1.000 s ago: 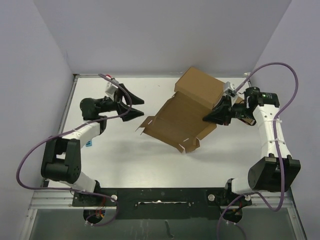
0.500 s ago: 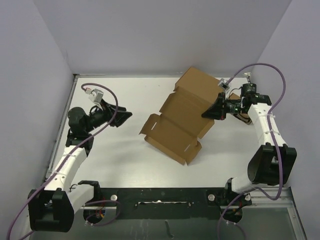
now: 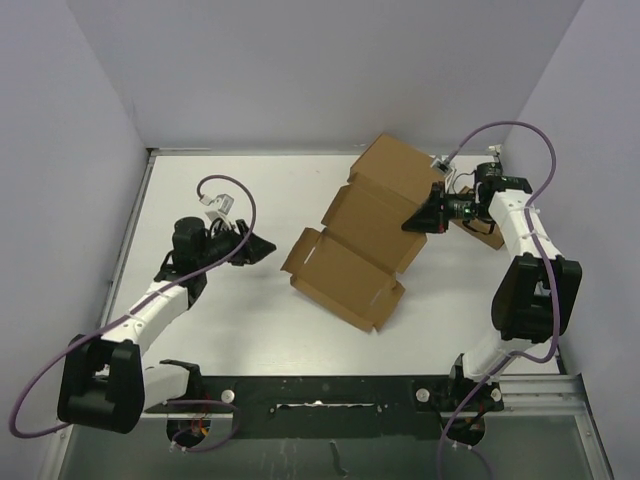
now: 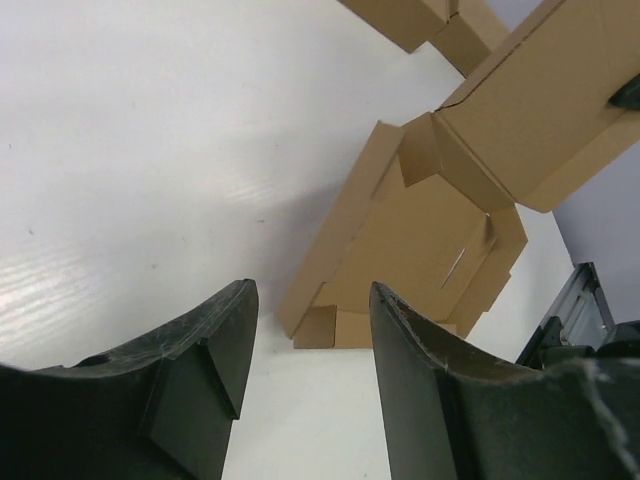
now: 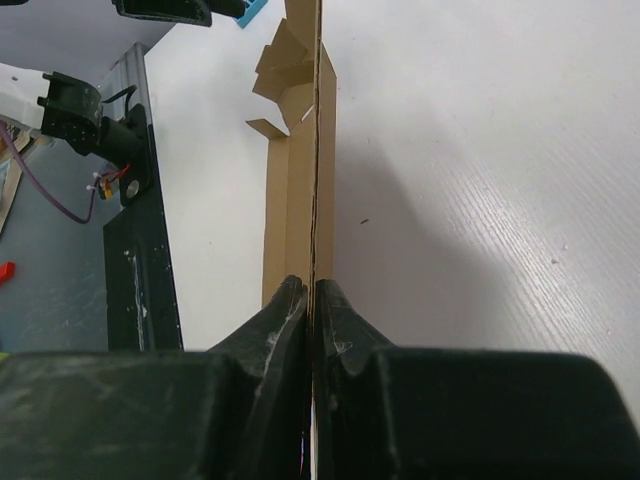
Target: Fold the paper box
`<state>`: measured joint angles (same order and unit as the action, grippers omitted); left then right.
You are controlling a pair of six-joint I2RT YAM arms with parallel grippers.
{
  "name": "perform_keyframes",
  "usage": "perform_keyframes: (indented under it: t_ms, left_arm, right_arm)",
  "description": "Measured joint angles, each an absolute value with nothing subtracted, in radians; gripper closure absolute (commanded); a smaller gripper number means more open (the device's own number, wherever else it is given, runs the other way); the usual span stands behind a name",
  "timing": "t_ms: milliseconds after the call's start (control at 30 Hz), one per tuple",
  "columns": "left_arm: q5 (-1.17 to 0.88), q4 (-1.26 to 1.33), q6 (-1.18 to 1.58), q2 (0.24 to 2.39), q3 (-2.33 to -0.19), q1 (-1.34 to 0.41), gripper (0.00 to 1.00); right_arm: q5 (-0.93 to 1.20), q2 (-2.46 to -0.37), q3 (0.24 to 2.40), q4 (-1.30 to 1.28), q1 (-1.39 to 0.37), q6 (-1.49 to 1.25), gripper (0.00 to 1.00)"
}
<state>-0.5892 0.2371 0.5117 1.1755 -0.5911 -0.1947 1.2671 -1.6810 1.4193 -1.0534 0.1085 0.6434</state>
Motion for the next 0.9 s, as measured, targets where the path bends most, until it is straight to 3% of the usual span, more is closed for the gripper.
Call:
perform_keyframes:
  t_ms: [300, 433, 733, 900]
  left_arm:
    - [-0.541, 0.245, 0.652, 1.208, -0.565, -0.233, 0.54]
    - [-0.486, 0.310, 0.770, 1.184, -0.551, -0.329, 0.50]
    - [-0.213, 0.487, 1.027, 1.219, -0.579, -0.683, 0.38]
    - [-0.067, 0.605, 1.101, 1.358, -0.685, -0.764, 0.31]
  right_arm:
    - [1.271, -1.679, 1.322, -0.930, 0.111, 0.527, 1.00]
    - [1.313, -1.679, 1.296, -0.853, 0.118, 0.425, 1.00]
    - [1.392, -1.582, 1.247, -0.556, 0.175, -0.004, 1.00]
    - [1.401, -1.483, 1.182, -0.250, 0.163, -0.374, 1.00]
